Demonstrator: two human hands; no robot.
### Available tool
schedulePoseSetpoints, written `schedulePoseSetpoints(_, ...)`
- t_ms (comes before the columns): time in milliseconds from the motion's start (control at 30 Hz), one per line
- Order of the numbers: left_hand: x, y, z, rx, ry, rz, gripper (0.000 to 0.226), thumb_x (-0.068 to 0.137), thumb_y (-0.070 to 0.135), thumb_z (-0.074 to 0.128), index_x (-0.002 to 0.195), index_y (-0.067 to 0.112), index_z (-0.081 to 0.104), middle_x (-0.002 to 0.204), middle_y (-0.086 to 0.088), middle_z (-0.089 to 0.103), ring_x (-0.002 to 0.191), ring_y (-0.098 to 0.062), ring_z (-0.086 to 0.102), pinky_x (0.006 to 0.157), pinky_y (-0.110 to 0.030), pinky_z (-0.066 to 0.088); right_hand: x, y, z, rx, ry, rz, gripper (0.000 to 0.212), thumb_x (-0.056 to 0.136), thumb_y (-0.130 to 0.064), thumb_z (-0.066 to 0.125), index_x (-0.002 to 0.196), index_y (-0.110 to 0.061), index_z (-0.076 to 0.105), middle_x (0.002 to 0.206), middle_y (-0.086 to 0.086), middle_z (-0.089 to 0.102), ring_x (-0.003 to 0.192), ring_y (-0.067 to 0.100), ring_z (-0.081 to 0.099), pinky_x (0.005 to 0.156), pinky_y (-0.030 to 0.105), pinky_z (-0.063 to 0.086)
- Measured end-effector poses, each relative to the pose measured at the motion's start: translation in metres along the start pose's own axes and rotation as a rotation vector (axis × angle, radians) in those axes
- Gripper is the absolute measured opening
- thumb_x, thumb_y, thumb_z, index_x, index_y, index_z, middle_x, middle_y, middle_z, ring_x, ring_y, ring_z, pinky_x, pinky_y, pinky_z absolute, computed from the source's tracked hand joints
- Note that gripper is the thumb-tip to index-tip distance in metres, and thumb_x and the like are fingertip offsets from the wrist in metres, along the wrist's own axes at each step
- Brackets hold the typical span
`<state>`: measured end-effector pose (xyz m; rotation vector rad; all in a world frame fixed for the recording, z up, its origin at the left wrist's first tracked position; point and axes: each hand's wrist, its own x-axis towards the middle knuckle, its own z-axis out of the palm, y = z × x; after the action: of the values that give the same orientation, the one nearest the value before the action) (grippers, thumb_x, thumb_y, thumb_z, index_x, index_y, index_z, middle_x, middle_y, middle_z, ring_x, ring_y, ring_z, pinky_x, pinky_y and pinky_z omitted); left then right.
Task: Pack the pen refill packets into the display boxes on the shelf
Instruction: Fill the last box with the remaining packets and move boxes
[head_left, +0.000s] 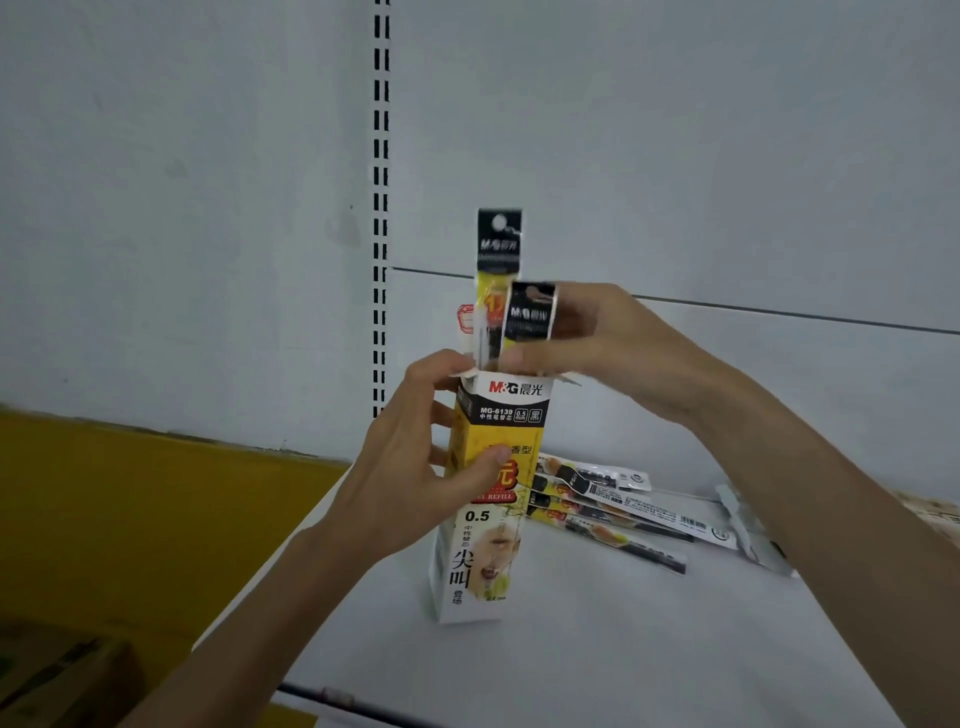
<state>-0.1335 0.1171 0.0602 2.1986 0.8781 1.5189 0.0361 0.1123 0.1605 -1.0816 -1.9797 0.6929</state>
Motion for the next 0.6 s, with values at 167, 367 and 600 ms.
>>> schedulePoseSetpoints(167, 0.0, -0.001, -0.004, 0.011, -0.016, -0.007, 0.065, 0.067, 0.042, 0.065, 0.101, 0.07, 0.018, 0.108, 0.031, 0.043, 0.098, 0.008, 0.052, 0.065, -0.008, 0.049, 0.001, 0.005, -0.004, 0.042, 0.089, -0.063, 0.011, 0.079, -0.007, 0.068, 0.08, -0.018, 0.071, 0.075, -0.007, 0.071, 0.074, 0.004, 0.062, 0.067, 0.016, 0.045)
schedulePoseSetpoints(367, -0.002, 0.002, -0.007, 0.013, 0.006, -0.028, 0.055, 0.064, 0.044, 0.07, 0.103, 0.047, 0.031, 0.105, 0.032, 0.04, 0.09, 0.003, 0.056, 0.062, -0.004, 0.047, -0.007, 0.028, -0.005, 0.153, 0.293, -0.016, 0.014, 0.088, -0.011, 0.058, 0.083, -0.018, 0.069, 0.08, -0.005, 0.069, 0.066, 0.005, 0.057, 0.064, 0.017, 0.048)
schedulePoseSetpoints(600, -0.001, -0.004, -0.006, 0.013, 0.098, -0.1, 0.059, 0.07, 0.028, 0.075, 0.101, 0.051, 0.03, 0.1, 0.035, 0.039, 0.087, 0.006, 0.051, 0.052, -0.005, 0.044, -0.039, 0.126, -0.001, -0.729, -0.168, 0.413, 0.027, 0.076, -0.026, 0.07, 0.101, -0.019, 0.064, 0.097, -0.001, 0.062, 0.091, 0.017, 0.059, 0.079, 0.029, 0.05)
